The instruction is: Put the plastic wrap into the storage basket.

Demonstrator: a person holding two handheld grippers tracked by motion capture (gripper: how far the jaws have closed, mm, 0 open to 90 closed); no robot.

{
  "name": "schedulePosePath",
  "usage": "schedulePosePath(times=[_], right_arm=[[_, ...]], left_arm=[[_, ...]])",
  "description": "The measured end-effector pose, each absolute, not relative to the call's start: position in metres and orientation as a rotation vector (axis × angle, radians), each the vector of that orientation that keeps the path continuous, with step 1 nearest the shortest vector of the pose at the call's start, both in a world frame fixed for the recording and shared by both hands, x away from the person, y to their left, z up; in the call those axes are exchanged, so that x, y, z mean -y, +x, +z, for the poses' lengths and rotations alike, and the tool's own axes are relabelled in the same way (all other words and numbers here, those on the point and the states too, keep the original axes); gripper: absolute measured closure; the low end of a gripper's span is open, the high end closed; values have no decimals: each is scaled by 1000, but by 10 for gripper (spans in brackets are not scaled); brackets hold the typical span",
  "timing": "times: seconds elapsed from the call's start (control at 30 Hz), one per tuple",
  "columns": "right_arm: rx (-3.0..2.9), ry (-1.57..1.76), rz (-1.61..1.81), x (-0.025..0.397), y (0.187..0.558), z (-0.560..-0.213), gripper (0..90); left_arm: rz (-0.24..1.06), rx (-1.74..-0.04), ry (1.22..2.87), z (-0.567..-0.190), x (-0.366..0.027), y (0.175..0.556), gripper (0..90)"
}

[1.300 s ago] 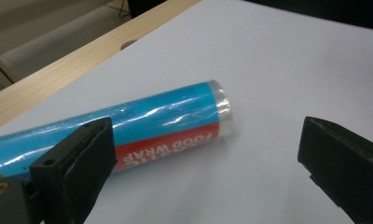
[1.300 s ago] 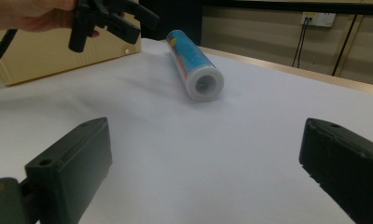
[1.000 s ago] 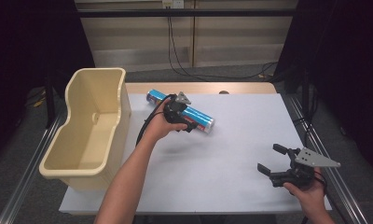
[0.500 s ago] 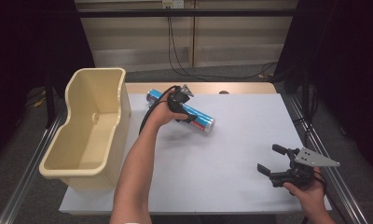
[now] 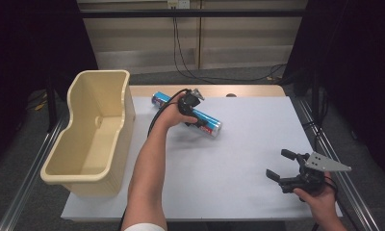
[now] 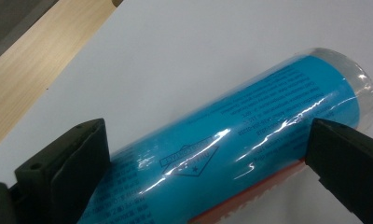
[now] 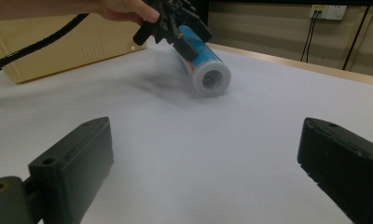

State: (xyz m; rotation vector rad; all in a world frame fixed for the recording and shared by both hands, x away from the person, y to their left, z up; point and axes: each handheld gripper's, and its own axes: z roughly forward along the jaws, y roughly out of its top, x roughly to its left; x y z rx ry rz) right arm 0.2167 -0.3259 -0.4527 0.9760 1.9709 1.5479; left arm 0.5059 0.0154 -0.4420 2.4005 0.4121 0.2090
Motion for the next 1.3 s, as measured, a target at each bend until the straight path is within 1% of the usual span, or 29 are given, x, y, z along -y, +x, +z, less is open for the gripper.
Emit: schedulePosePath(times=[0.33,0.6,0.87,1.13,1.23,1.3], right_arm=[[-1973,978,1550,326,217,-452,39],[-1987,978,1539,325,217,-453,46],[-1983,976,1543,327,217,-453,48],[-1992,974,1539,326,218,-453,49],[-1991,978,1538,326,218,-454,49],[-1994,974,1531,325,218,-454,49]], left_arm=[[216,-291,2389,-448,-19,502,0],[205,-263,2378,-450,-20,502,0],[206,-171,2398,-452,-22,501,0],[195,-50,2447,-455,-21,499,0],[213,35,2493,-458,-19,495,0],[222,48,2529,-456,-16,494,0]])
